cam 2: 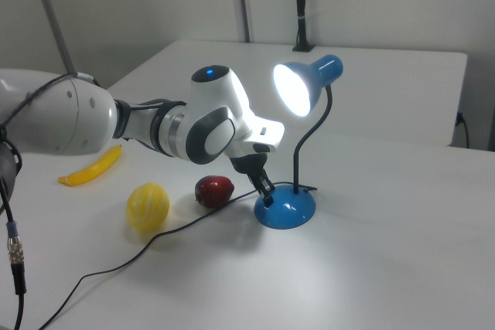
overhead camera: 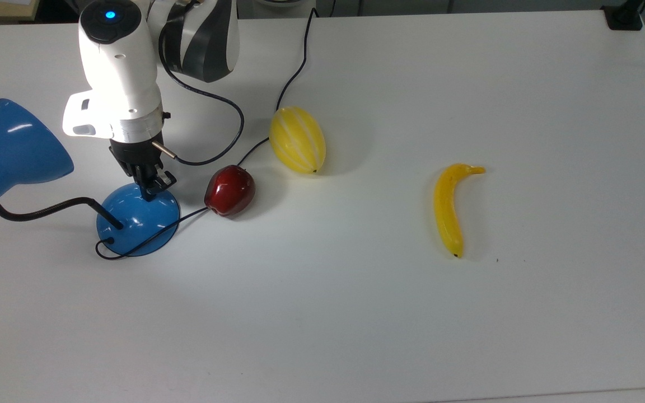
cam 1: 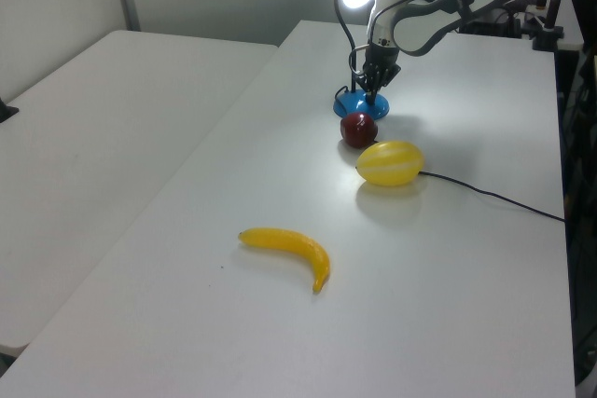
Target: Turn on desk lamp
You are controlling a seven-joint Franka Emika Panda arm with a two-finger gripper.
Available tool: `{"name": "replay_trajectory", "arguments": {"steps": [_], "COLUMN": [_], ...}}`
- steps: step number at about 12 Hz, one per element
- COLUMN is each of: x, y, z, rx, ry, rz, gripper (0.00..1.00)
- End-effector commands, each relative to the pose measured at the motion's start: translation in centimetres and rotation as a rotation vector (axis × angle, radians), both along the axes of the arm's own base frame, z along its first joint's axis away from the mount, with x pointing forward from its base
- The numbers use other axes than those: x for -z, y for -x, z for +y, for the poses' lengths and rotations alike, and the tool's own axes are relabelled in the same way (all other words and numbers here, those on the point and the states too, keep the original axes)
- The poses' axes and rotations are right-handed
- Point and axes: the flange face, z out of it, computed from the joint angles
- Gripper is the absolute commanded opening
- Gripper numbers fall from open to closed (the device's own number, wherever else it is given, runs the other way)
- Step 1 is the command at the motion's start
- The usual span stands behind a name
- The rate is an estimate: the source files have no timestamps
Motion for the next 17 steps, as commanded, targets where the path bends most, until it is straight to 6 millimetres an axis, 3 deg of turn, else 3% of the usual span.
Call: {"name": "replay_trajectory", "arguments": {"steps": [1,5,10,15,16,17], "x": [0.1,-3.3,-9.0,-16.0,-16.8,-17.8], "y": [-0.2,0.3,3.8,8.7,9.3,9.9], "z": [0.1,0.1,1.2,5.4,5.7,5.9], "rx": [0.011,0.012,-0.05,-0.211,-0.229,-0.256], "ry": [0.022,0.022,-0.006,-0.076,-0.101,-0.116], "rz": [-0.015,-0.034,0.145,0.315,0.321,0.322], "gripper": [0.0,0.0,0.0,0.02,0.13,0.32]}}
